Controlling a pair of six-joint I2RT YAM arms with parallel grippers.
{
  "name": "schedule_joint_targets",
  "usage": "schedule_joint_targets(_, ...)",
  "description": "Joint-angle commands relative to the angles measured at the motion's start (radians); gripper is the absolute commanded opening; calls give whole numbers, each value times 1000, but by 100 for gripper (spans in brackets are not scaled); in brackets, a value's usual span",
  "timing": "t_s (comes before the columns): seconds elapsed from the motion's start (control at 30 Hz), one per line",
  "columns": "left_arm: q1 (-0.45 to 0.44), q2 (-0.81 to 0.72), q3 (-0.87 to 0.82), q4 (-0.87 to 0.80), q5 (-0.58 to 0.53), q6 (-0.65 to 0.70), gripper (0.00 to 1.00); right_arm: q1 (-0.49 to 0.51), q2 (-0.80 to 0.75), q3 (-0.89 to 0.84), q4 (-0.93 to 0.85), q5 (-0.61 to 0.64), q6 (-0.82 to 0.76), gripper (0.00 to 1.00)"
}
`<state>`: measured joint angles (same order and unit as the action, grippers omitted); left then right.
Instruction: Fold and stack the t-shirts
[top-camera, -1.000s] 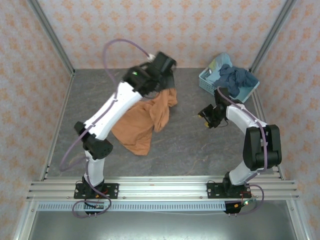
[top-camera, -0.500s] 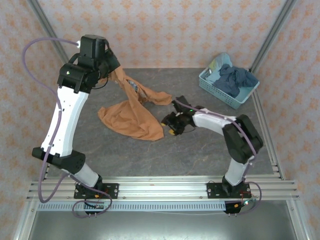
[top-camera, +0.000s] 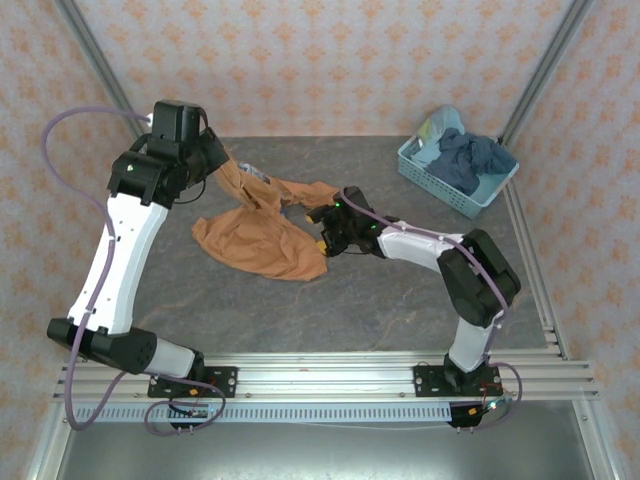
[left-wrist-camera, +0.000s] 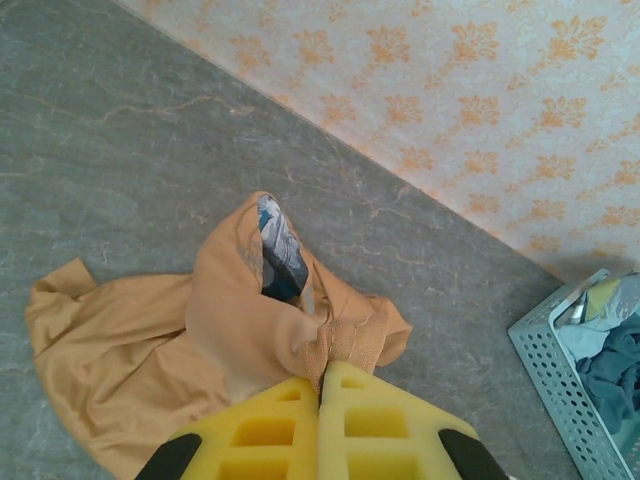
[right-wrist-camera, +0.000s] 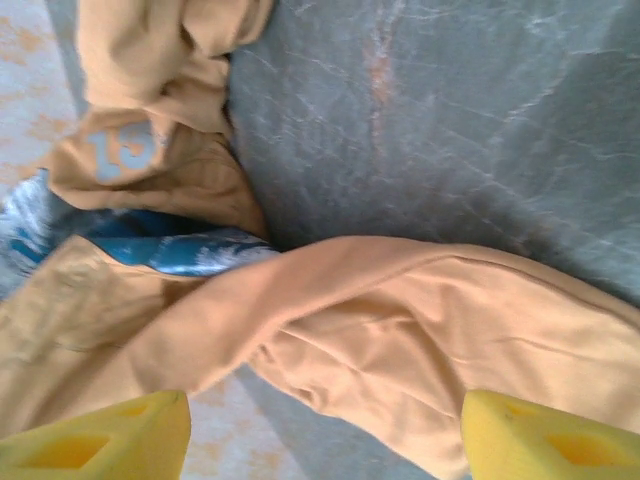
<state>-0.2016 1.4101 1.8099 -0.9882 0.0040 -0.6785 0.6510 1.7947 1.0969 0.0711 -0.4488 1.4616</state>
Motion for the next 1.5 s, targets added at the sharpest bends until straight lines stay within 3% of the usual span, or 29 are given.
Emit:
schedule_joint_targets(0.0, 9, -48, -28, 29, 11, 30, 0, 4, 46, -16, -45, 68, 650, 74)
schedule_joint_targets(0.27, 10, -91, -69, 25, 0, 43, 0, 10, 161, 21, 25, 79, 751, 80)
schedule_joint_targets(0.43, 11, -111, -69, 18, -23, 57, 0, 33, 227, 93, -7, 38, 751, 74)
schedule_joint_targets(0.5, 11, -114, -67, 17, -28, 59, 0, 39, 248, 98, 5, 33, 761, 66)
schedule_joint_targets(0.57, 12, -118, -67, 19, -36, 61, 0, 39, 268, 101, 32, 23, 768, 50)
schedule_joint_targets(0.67, 11, -118, -63, 14, -49, 65, 0, 39, 279, 105, 37, 19, 764, 17)
schedule_joint_targets(0.73, 14, -118, -60, 14, -57, 65, 0, 34, 259, 99, 3, 34, 739, 4)
schedule_joint_targets(0.8, 15, -116, -57, 19, -62, 65, 0, 20, 228, 86, -21, 58, 699, 0)
schedule_joint_targets(1.0, 40, -71, -27, 41, -42, 57, 0, -129, 60, 172, -263, 169, 331, 0)
schedule_joint_targets(1.2, 115, 50, 95, 112, 48, 29, 0, -294, 17, 431, -445, 176, -5, 0)
schedule_joint_targets(1.33, 137, 176, 303, 147, 103, 45, 0, -359, 72, 702, -504, 146, -186, 0)
schedule_joint_targets(1.47, 170, 332, 632, 96, 136, 81, 0, -386, 153, 1083, -675, 174, -390, 0)
